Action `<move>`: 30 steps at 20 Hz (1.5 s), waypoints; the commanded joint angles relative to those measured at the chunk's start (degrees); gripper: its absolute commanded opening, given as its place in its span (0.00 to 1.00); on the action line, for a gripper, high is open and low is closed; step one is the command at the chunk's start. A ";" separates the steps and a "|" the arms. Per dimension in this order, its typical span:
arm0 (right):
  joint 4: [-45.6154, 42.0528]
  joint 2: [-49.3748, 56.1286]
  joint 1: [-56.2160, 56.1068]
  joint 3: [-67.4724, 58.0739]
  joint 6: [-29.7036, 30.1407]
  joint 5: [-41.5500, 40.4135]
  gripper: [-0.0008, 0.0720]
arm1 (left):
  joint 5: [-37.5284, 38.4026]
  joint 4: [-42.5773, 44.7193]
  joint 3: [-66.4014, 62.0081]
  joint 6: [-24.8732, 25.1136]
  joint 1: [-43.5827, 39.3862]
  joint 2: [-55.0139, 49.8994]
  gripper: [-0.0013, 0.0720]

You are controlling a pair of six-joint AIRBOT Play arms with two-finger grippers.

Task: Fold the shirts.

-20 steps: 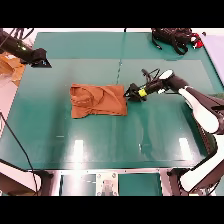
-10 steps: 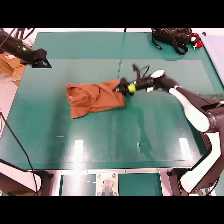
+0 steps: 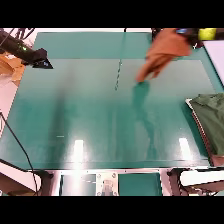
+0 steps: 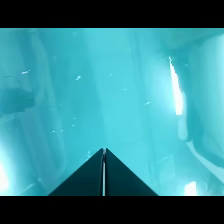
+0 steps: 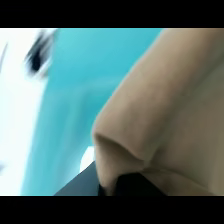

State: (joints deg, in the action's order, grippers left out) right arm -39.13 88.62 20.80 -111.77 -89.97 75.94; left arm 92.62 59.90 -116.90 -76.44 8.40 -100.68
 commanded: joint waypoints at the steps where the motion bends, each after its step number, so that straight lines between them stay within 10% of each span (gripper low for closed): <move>1: -4.98 -2.23 16.39 -2.73 -7.43 4.35 0.03 | 0.02 -3.26 0.02 -0.24 -0.02 -0.04 0.05; 11: -45.92 -9.42 33.09 -1.66 -18.03 25.53 0.03 | 0.11 -5.51 0.02 0.00 -0.02 -0.04 0.05; 20: -55.21 -21.73 41.90 31.41 -18.05 27.30 0.03 | 3.06 -5.51 0.02 0.48 -0.02 -0.04 0.05; 21: -55.54 -21.77 43.12 36.09 -17.84 26.32 0.07 | 3.02 -5.51 0.02 0.48 -0.02 -0.04 0.05; 23: -58.42 -21.73 44.92 43.78 -16.22 25.05 0.73 | 2.93 -5.51 0.02 0.46 -0.02 -0.04 0.05; 24: -60.06 -21.29 45.48 46.05 -15.87 24.70 0.79 | 2.78 -5.53 0.02 0.46 -0.02 -0.04 0.05; 28: -52.96 -18.10 41.64 40.74 -15.91 23.52 0.76 | 2.01 -7.15 -0.04 0.17 -0.02 0.55 0.05; 29: -49.77 -17.81 38.42 38.29 -15.89 21.59 0.57 | 1.29 -8.20 -0.04 0.00 -0.02 1.07 0.05; 30: -47.06 -17.77 35.04 36.20 -15.87 19.21 0.17 | 0.44 -8.68 -0.04 -0.02 -0.02 1.84 0.05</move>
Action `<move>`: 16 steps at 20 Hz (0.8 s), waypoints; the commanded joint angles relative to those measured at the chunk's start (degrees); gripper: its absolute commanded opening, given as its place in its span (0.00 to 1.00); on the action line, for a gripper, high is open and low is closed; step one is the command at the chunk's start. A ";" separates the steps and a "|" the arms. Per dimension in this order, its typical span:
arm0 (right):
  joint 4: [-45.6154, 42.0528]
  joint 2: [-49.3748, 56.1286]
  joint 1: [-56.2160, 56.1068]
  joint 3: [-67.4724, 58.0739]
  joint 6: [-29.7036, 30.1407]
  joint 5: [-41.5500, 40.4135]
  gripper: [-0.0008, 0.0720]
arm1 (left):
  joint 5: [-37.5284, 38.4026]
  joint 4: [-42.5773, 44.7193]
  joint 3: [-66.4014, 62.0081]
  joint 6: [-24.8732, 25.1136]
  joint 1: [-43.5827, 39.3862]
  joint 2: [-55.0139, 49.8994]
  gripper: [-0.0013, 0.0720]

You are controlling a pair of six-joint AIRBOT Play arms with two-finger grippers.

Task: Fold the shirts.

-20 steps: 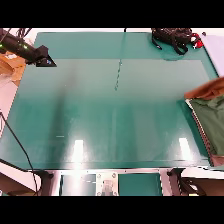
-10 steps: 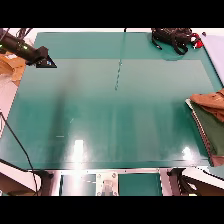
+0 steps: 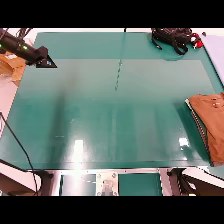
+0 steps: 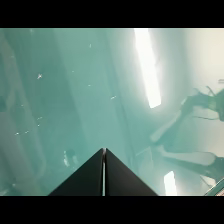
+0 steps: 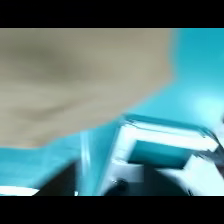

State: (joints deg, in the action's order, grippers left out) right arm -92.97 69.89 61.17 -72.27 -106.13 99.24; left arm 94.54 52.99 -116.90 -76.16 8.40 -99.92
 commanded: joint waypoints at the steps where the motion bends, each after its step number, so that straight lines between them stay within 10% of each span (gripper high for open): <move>1: 9.42 0.96 -9.31 -5.38 0.28 -7.13 0.04 | -2.12 -1.77 -0.02 -0.52 -0.02 2.08 0.05; 16: 19.37 -14.93 -67.67 25.99 4.42 -33.73 0.03 | -16.20 4.72 61.16 -2.56 -10.49 39.01 0.05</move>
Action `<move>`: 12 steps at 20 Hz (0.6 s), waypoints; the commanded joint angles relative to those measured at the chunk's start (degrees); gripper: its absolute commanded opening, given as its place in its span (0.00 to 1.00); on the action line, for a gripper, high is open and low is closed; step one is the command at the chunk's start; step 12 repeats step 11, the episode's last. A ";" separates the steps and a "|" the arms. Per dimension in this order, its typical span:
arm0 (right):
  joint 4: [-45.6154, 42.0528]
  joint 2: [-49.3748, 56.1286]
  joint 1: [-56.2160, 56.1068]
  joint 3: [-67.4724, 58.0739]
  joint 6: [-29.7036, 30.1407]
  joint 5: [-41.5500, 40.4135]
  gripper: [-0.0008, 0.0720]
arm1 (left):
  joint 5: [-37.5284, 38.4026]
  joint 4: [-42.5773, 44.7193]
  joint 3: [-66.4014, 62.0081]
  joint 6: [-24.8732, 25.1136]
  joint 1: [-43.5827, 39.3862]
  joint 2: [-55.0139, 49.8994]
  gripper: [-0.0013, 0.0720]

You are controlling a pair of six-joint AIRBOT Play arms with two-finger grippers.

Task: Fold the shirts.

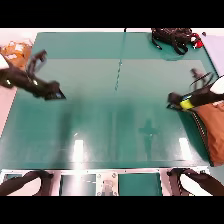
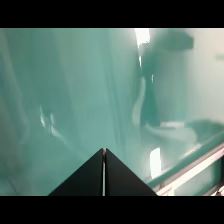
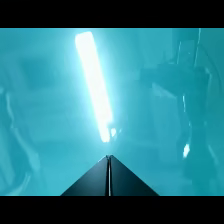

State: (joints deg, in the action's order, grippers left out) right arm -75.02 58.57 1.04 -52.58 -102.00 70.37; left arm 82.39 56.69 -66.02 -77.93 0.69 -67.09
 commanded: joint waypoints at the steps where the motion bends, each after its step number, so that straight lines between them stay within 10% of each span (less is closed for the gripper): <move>1: 1.40 -3.87 -8.70 6.27 0.31 -5.55 0.03 | -4.02 1.11 11.06 -1.51 -3.26 6.73 0.05; 12: 1.53 -4.00 -9.92 6.27 0.26 -5.88 0.03 | -3.98 0.72 11.08 -1.53 -3.26 6.73 0.05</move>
